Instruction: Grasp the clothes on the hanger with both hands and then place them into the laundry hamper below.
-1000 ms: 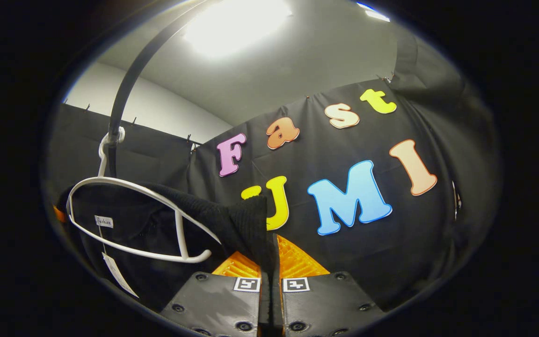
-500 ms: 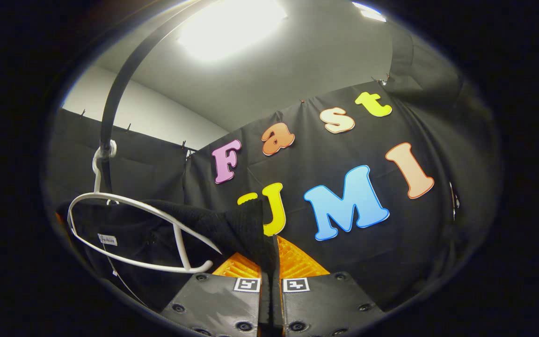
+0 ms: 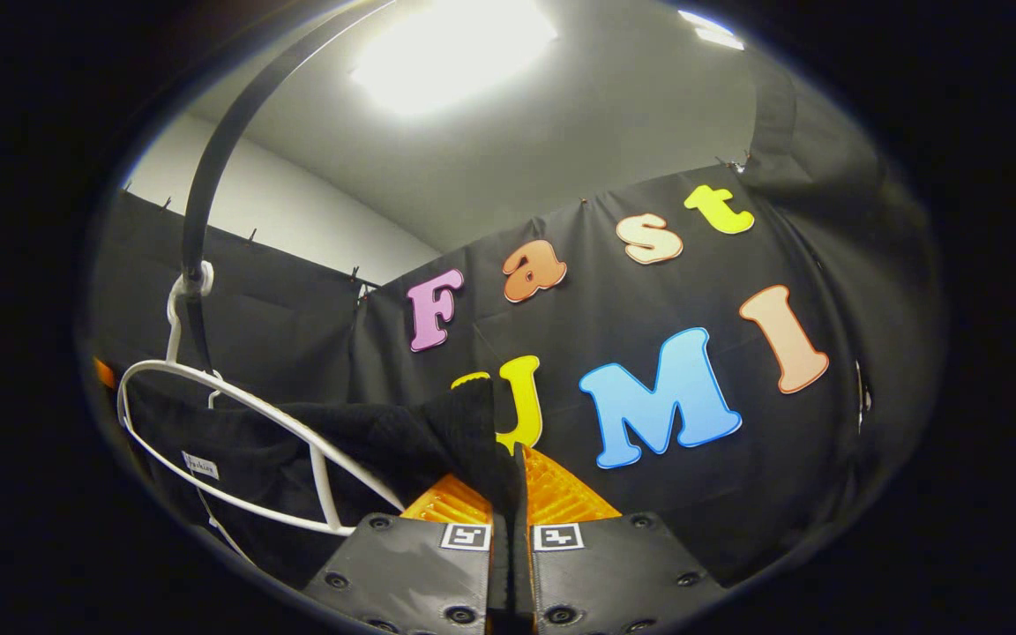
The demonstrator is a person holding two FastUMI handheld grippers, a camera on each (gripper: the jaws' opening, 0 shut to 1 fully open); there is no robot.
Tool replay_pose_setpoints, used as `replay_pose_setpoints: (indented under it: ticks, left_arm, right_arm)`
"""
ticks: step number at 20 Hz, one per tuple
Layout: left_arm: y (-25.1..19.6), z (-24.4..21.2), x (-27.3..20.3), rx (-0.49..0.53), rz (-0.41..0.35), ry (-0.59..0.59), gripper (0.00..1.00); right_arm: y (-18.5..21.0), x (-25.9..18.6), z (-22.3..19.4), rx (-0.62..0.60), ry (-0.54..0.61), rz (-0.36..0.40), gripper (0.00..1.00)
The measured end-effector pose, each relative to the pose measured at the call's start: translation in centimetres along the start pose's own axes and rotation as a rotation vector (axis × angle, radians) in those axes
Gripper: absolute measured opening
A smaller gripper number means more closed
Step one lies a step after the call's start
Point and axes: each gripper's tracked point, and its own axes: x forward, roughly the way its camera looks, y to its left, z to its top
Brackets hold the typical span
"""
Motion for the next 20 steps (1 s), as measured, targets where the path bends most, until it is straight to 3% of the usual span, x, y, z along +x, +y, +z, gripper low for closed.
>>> replay_pose_setpoints:
  ticks: [3, 12, 20]
  left_arm:
    - [-0.3, -0.9, 1.3, 0.019, -0.025, 0.027, 0.02]
    - [0.0, -7.9, 0.8, -0.076, -0.071, 0.145, 0.02]
    - [-1.8, -13.8, -3.1, -0.098, -0.126, 0.241, 0.01]
  right_arm:
    - [-0.1, 0.6, -0.8, -0.004, 0.009, 0.011, 0.00]
    - [-0.5, 0.0, -7.1, -0.012, 0.151, 0.025, 0.04]
    - [-2.5, -4.3, -10.0, -0.012, 0.262, -0.062, 0.03]
